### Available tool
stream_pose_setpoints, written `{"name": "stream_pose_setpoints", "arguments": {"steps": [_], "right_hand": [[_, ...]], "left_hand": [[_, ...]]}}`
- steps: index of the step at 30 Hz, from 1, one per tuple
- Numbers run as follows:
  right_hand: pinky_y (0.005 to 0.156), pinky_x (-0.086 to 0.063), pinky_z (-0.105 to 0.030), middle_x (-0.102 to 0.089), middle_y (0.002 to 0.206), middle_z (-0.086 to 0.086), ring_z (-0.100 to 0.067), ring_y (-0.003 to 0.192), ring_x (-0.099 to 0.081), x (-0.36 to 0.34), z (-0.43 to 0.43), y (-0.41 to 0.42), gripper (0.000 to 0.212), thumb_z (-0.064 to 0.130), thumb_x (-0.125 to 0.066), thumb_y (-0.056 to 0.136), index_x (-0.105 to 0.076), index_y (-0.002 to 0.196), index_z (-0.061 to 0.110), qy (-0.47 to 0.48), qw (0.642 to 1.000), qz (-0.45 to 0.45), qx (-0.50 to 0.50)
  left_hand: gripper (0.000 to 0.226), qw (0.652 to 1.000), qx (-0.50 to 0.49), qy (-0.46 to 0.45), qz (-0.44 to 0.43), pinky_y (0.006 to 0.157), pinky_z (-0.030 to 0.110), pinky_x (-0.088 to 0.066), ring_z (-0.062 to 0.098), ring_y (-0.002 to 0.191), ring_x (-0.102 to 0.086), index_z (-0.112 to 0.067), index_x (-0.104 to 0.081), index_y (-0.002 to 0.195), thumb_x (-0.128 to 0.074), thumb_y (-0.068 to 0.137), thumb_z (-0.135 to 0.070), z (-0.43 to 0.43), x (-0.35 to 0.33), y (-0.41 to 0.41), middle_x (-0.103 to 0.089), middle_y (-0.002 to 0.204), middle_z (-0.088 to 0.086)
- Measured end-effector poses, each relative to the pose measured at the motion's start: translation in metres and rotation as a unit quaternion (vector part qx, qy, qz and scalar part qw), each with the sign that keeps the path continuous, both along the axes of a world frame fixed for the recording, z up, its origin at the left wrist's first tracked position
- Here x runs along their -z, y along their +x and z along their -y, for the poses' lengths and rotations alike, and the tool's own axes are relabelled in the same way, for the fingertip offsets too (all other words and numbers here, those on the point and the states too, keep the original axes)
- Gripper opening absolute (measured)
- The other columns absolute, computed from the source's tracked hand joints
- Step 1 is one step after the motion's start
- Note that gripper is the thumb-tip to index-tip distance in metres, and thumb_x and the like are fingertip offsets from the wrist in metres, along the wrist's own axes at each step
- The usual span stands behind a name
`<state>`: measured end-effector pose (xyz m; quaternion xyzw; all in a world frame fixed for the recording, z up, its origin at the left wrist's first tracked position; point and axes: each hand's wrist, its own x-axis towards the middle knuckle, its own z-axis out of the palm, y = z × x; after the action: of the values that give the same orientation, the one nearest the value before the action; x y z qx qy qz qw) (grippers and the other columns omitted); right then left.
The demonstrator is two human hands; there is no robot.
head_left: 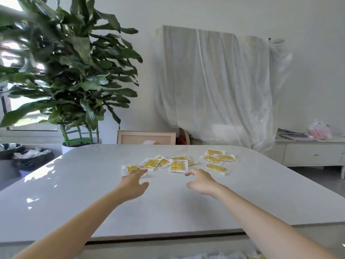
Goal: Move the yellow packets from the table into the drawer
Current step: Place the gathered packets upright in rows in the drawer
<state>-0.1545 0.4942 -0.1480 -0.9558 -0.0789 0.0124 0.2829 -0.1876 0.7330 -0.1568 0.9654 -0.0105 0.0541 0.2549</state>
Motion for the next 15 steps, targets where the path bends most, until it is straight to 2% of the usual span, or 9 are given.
{"name": "stream_pose_setpoints", "arguments": {"steps": [2, 4, 7, 10, 13, 15], "right_hand": [[0.103, -0.037, -0.036, -0.033, 0.145, -0.005, -0.026, 0.135, -0.025, 0.012, -0.016, 0.023, 0.052, 0.017, -0.049, 0.090, -0.040, 0.140, 0.029, -0.047, 0.999, 0.011, -0.009], [0.105, -0.033, -0.037, -0.026, 0.149, -0.001, -0.026, 0.137, -0.019, 0.029, -0.031, 0.048, 0.060, 0.015, -0.049, 0.087, -0.034, 0.143, 0.031, -0.095, 0.995, 0.028, -0.018], [0.117, -0.013, -0.047, -0.006, 0.159, 0.000, -0.029, 0.145, -0.002, 0.048, -0.050, 0.077, 0.063, 0.022, -0.048, 0.090, -0.024, 0.148, 0.031, -0.160, 0.984, 0.067, -0.042], [0.117, 0.007, -0.055, 0.010, 0.161, 0.003, -0.027, 0.147, 0.017, 0.059, -0.062, 0.114, 0.058, 0.041, -0.038, 0.094, -0.017, 0.149, 0.038, -0.160, 0.982, 0.086, -0.043], [0.115, 0.010, -0.057, 0.014, 0.161, 0.007, -0.025, 0.146, 0.024, 0.066, -0.066, 0.151, 0.063, 0.058, -0.033, 0.091, -0.014, 0.149, 0.044, -0.155, 0.982, 0.100, -0.034], [0.114, 0.013, -0.058, 0.012, 0.161, 0.009, -0.023, 0.146, 0.024, 0.070, -0.070, 0.174, 0.066, 0.061, -0.033, 0.089, -0.013, 0.149, 0.044, -0.172, 0.978, 0.115, -0.038]], "left_hand": [[0.061, 0.999, -0.016, 0.038, -0.011, 0.115, 0.045, -0.021, 0.029, 0.144, -0.015, -0.038, -0.022, 0.147, -0.040, 0.090, -0.049, -0.005, 0.014, 0.023, -0.012, 0.158, -0.009], [0.058, 0.996, -0.041, 0.071, -0.023, 0.115, 0.054, -0.014, 0.033, 0.146, -0.003, -0.045, -0.014, 0.147, -0.038, 0.094, -0.050, -0.007, 0.031, 0.047, 0.000, 0.159, -0.014], [0.058, 0.991, -0.053, 0.121, -0.018, 0.112, 0.062, -0.003, 0.035, 0.146, 0.009, -0.048, -0.006, 0.147, -0.032, 0.095, -0.054, -0.009, 0.047, 0.080, 0.011, 0.159, -0.013], [0.057, 0.982, -0.048, 0.183, 0.012, 0.112, 0.063, 0.002, 0.035, 0.146, 0.009, -0.049, -0.002, 0.147, -0.025, 0.096, -0.056, -0.010, 0.056, 0.122, 0.011, 0.159, -0.012], [0.057, 0.979, -0.038, 0.196, 0.032, 0.113, 0.062, 0.003, 0.034, 0.146, 0.009, -0.049, -0.004, 0.147, -0.023, 0.095, -0.058, -0.003, 0.057, 0.160, 0.007, 0.159, -0.015], [0.058, 0.978, -0.048, 0.202, 0.035, 0.112, 0.064, 0.002, 0.033, 0.146, 0.008, -0.049, -0.005, 0.147, -0.023, 0.092, -0.060, 0.000, 0.060, 0.182, 0.004, 0.159, -0.017]]}}
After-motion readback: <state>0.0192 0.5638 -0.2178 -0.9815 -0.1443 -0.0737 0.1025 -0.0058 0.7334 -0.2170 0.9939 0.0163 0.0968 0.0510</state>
